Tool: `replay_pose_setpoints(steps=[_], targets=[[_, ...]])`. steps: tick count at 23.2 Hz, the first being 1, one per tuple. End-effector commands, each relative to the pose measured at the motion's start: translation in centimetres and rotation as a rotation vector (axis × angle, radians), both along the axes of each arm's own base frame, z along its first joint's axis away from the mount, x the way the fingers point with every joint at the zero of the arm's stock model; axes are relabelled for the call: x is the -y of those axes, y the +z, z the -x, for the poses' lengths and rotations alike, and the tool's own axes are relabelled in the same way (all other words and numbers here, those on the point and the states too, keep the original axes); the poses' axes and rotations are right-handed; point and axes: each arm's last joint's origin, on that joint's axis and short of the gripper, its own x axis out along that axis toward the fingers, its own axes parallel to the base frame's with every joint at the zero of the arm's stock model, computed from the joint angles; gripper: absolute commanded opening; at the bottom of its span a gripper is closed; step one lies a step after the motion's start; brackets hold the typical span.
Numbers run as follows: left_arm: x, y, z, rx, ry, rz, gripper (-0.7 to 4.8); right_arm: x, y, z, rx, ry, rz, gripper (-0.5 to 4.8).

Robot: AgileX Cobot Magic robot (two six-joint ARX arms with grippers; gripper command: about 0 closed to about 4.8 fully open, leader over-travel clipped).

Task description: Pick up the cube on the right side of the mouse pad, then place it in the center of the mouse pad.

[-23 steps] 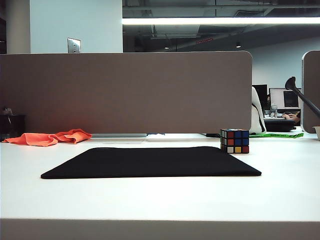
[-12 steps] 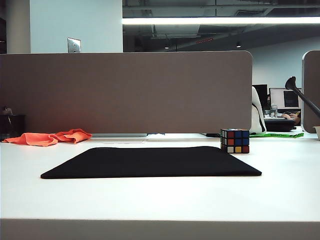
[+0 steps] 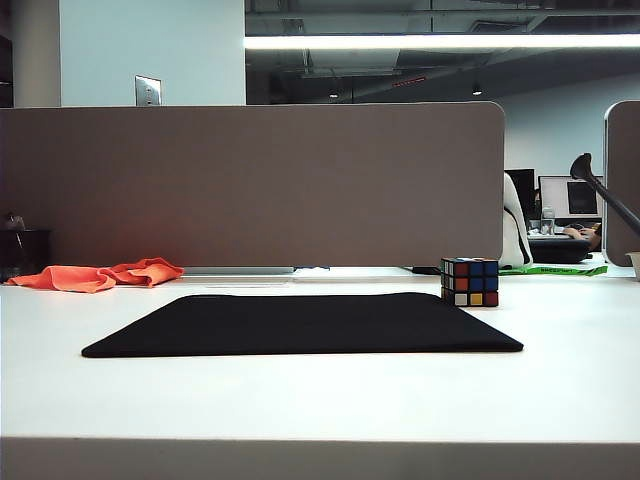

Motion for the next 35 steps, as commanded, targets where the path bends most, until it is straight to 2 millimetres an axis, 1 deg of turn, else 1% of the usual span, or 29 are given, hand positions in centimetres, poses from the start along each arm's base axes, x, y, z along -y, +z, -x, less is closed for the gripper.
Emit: replay_pose_setpoints(steps=[1,2,3,4,5,6,9,10,11,12,13,14,19,22,24,28,35], targets=[[-0.1,0.2,0.0,0.013,0.039,-0.002,-0.06,-1.5,1.4,-4.6,-0.055,0.045,0.010,-0.05],[-0.2,0.2,0.0,0.014,0.056,0.000,-0.06,-2.1,1.6,-6.4,-0.080,0.055,0.014,0.01],[-0.2,0.2,0.0,0.014,0.077,0.005,-0.06,-2.7,1.7,-7.9,-0.103,0.067,0.017,0.21],[-0.3,0.2,-0.1,0.013,0.095,0.007,-0.06,-3.5,1.6,-9.6,-0.127,0.084,0.022,0.55],[-0.3,0.2,-0.1,0.013,0.110,0.010,-0.06,-3.9,1.5,-10.5,-0.138,0.090,0.025,0.77],[-0.3,0.2,-0.1,0.013,0.112,0.011,-0.06,-4.6,1.3,-12.5,-0.164,0.099,0.029,1.01],[-0.3,0.2,-0.1,0.009,0.112,0.011,-0.06,-6.1,0.4,-15.6,-0.201,0.121,0.035,1.21],[-0.3,0.2,-0.1,0.009,0.111,0.010,-0.06,-6.4,-0.1,-17.0,-0.209,0.118,0.028,1.58],[-0.3,0.2,-0.1,0.009,0.110,0.010,-0.06,-6.6,-0.4,-17.6,-0.213,0.112,0.010,2.08],[-0.3,0.1,-0.1,0.001,0.110,0.010,-0.06,-6.9,-1.0,-18.7,-0.230,0.102,-0.024,3.12],[-0.3,0.0,-0.1,-0.010,0.098,0.008,-0.06,-7.1,-1.6,-19.9,-0.253,0.088,-0.064,4.26],[-0.2,-0.1,-0.1,-0.015,0.092,0.007,-0.06,-7.3,-2.1,-20.5,-0.265,0.079,-0.091,4.79],[-0.2,-0.2,-0.1,-0.030,0.080,0.005,-0.06,-7.9,-3.8,-22.7,-0.314,0.097,-0.139,4.79],[-0.2,-0.2,-0.1,-0.031,0.075,0.004,-0.06,-8.4,-5.6,-24.4,-0.354,0.093,-0.146,4.79],[-0.2,-0.3,-0.1,-0.040,0.075,0.004,-0.06,-8.5,-6.5,-25.0,-0.370,0.089,-0.143,4.79],[-0.2,-0.5,-0.1,-0.064,0.075,0.003,-0.06,-8.8,-8.1,-26.0,-0.385,0.087,-0.139,4.79],[-0.2,-0.5,-0.1,-0.063,0.075,0.004,-0.06,-8.9,-9.9,-26.8,-0.377,0.086,-0.141,4.79]])
